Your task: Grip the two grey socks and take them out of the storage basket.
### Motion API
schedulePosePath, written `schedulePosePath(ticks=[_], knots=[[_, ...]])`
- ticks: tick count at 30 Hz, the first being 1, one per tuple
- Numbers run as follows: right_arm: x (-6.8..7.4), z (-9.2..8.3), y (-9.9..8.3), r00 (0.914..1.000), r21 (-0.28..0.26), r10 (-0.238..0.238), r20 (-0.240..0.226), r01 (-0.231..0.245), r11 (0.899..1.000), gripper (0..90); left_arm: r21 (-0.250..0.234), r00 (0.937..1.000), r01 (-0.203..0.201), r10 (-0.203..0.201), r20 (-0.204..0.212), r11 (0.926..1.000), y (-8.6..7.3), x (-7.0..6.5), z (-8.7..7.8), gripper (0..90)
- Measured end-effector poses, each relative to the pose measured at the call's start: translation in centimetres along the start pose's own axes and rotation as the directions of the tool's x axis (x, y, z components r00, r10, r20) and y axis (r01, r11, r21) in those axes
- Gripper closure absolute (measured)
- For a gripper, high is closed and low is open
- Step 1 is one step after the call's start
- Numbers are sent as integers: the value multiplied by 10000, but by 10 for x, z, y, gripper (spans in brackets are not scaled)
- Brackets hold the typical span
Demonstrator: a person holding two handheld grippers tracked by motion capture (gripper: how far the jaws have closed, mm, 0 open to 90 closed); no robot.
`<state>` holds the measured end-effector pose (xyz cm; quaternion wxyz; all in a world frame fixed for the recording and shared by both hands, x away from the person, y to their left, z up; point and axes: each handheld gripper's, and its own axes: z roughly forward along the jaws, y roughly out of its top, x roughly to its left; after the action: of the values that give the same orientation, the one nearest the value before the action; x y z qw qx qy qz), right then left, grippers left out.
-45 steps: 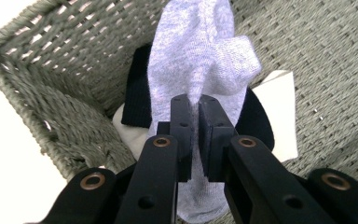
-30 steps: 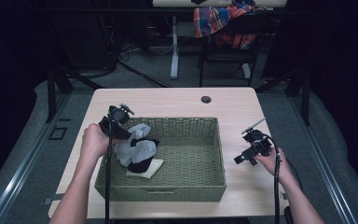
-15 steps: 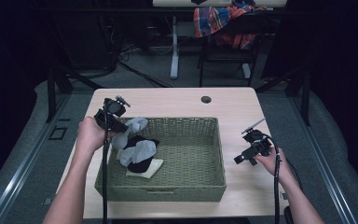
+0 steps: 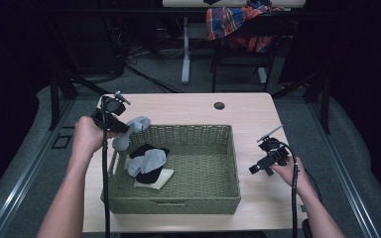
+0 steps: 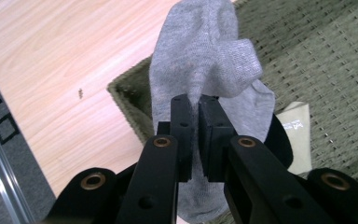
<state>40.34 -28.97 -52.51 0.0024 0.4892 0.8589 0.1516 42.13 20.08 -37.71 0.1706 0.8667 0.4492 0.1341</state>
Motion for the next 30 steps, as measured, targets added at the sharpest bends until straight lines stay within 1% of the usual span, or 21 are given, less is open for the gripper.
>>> schedulePosePath(ticks=[2,3,4,5,7,8,9,11,12,13,14,15,16,19,25,30], knots=[[0,1,0,10000,-65,65,-8,-65,10000,76,-38,10000,81,-81,-47,10000,0,3,-2,859],[1,2,-1,9997,-274,244,-14,-244,9993,76,-46,9999,115,-115,-95,9999,0,5,-3,859],[1,2,-1,9998,-247,217,-43,-218,9995,76,-18,9999,100,-100,-115,9999,0,6,-4,859],[1,2,-1,9997,-268,236,-37,-237,9994,76,-53,9998,169,-170,-135,9998,0,8,-4,859],[0,0,0,10000,-33,25,-1,-25,10000,76,-73,9996,207,-209,-213,9998,-1,11,-6,859],[0,0,0,10000,-16,12,-82,-12,10000,76,-67,9994,248,-249,-226,9997,-2,14,-7,858],[1,2,-1,9998,-280,214,-7,-214,9994,76,-101,9992,288,-291,-256,9995,-3,15,-8,858],[1,2,-1,9997,-286,241,0,-241,9993,76,-121,9989,360,-364,-284,9993,-3,17,-9,858],[2,2,-1,9997,-300,253,17,-253,9992,76,-130,9982,447,-452,-382,9989,-5,21,-9,859],[2,2,-1,9997,-294,254,16,-254,9992,76,-80,9982,482,-485,-353,9988,-6,24,-10,859],[1,1,-1,9998,-201,160,-80,-161,9997,76,-108,9979,571,-574,-293,9983,-7,27,-10,859],[0,0,0,9999,-48,62,-88,-63,10000,76,-115,9973,667,-671,-311,9977,-9,30,-10,859],[0,0,0,10000,-3,9,-74,-9,10000,76,-43,9965,741,-742,-383,9972,-10,33,-10,859],[0,0,0,10000,-63,18,7,-18,10000,76,12,9940,966,-965,-514,9953,-14,40,-10,859],[0,1,0,10000,-64,66,-73,-67,10000,76,30,9880,1353,-1347,-749,9908,-21,52,-10,859],[1,1,0,9999,-72,93,-77,-94,9999,76,80,9807,1733,-1718,-933,9848,-28,62,-7,859]])
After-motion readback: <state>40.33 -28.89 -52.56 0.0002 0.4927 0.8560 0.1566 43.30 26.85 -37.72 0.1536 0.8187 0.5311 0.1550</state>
